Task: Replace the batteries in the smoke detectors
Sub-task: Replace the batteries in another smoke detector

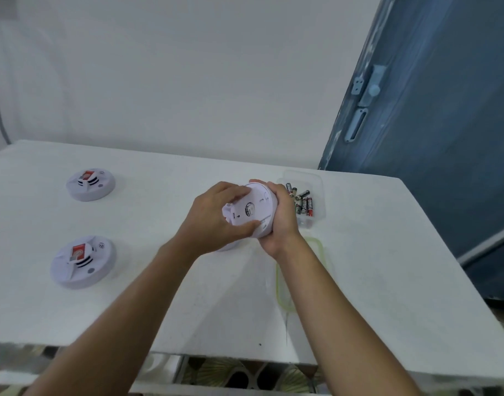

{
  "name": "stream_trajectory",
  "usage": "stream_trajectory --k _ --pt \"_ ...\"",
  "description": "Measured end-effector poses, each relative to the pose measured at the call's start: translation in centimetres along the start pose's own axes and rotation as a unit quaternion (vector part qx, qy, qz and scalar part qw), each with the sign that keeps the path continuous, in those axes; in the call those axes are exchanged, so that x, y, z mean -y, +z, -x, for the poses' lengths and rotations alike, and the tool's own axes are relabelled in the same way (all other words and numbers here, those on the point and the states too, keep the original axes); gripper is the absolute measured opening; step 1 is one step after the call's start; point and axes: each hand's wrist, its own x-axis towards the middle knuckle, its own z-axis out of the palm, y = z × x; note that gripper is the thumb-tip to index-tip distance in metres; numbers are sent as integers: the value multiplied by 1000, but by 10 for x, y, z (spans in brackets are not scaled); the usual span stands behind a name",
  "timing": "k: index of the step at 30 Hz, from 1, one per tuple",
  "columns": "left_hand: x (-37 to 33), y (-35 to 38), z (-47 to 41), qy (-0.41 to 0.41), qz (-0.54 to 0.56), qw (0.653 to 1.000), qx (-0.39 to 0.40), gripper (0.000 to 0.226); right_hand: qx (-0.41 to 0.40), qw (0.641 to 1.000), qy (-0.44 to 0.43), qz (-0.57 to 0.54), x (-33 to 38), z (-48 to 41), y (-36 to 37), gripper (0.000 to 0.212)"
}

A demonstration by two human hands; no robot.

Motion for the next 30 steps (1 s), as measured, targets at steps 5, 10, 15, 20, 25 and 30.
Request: stream_trajectory --k 5,10,15,20,25,30 --pt "-22 10 6 -60 62 995 -41 60 24 999 -17 18 5 14 -6 29" --pt "-32 19 13 -114 112 984 -74 46 -3 998 -58 6 7 23 -13 21" --pt "-20 13 24 -171 55 984 16 46 -77 992 -76 -67 8 28 -36 23" --pt "-1 23 52 -173 -108 962 183 48 -75 985 -91 -123 18 39 -65 29" --pt "9 39 63 -170 -166 942 235 57 -75 982 -87 -148 12 43 -79 37" --pt "-13 41 56 -131 -131 972 146 59 -41 983 -93 -155 12 51 -81 40"
